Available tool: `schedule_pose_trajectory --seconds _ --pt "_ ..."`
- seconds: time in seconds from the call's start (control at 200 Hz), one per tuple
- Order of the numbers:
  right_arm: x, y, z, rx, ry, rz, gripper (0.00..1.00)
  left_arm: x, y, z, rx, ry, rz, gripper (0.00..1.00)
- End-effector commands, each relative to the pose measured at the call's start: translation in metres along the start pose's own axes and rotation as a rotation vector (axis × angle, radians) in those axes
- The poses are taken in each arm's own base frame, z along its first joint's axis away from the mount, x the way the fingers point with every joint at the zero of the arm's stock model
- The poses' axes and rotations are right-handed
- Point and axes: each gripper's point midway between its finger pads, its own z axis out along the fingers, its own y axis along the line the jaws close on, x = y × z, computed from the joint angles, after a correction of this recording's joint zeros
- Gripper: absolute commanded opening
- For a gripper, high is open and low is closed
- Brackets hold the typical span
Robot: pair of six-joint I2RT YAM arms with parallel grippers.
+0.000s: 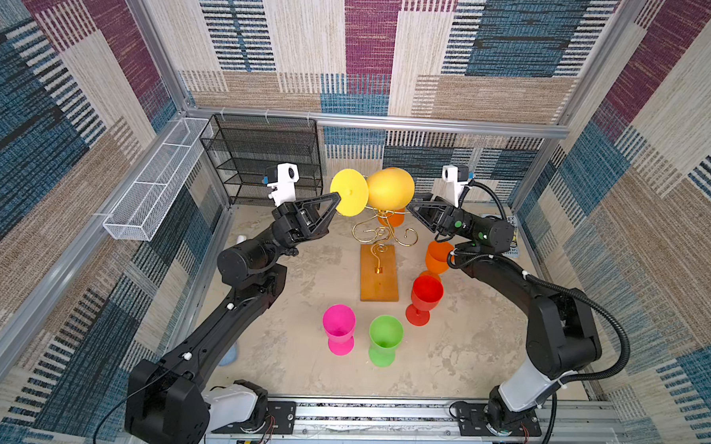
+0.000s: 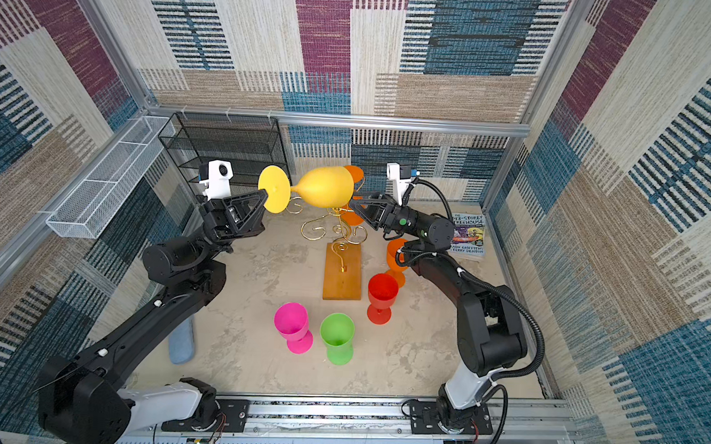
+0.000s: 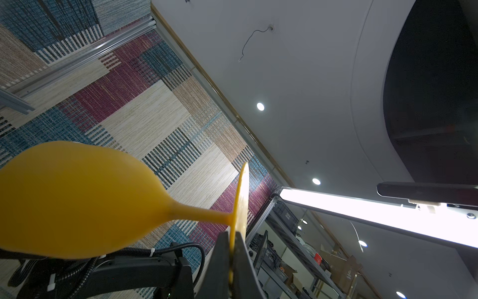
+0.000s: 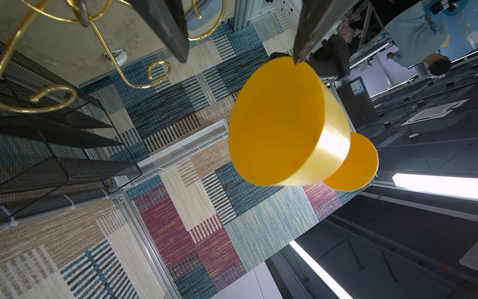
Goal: Take the wine glass off the wine glass rack
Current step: Place the wine glass at the top-right of the table.
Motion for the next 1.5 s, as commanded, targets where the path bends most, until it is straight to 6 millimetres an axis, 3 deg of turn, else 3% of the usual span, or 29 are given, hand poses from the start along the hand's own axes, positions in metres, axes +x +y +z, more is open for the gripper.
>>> schedule_pose_trajectory --seconds 0.0,0.3,0.801,1.077,1.377,1.497 --pt "0.001 0.074 -0.008 -0.210 -0.026 -0.364 0.66 -0.001 -0.017 0.002 0.056 -0.005 0.080 0.00" --pt "-0.003 0.092 -0.009 -0.230 -0.040 -0.409 0.65 0.001 -0.011 0.004 0.055 -0.009 0.060 0.00" --pt "-0.010 0.118 -0.010 -0.255 -0.064 -0.489 0.58 0.014 0.019 0.016 0.045 0.004 -0.022 0.00" --pt "-0.005 0.131 -0.015 -0.252 -0.084 -0.532 0.49 0.011 0.028 0.016 0.034 -0.019 -0.045 0.00" --pt "-0.009 0.134 -0.017 -0.250 -0.113 -0.537 0.28 0.009 0.032 0.016 0.030 -0.029 -0.065 0.00" --pt "-0.010 0.133 -0.016 -0.249 -0.121 -0.533 0.24 0.009 0.033 0.016 0.029 -0.030 -0.068 0.00"
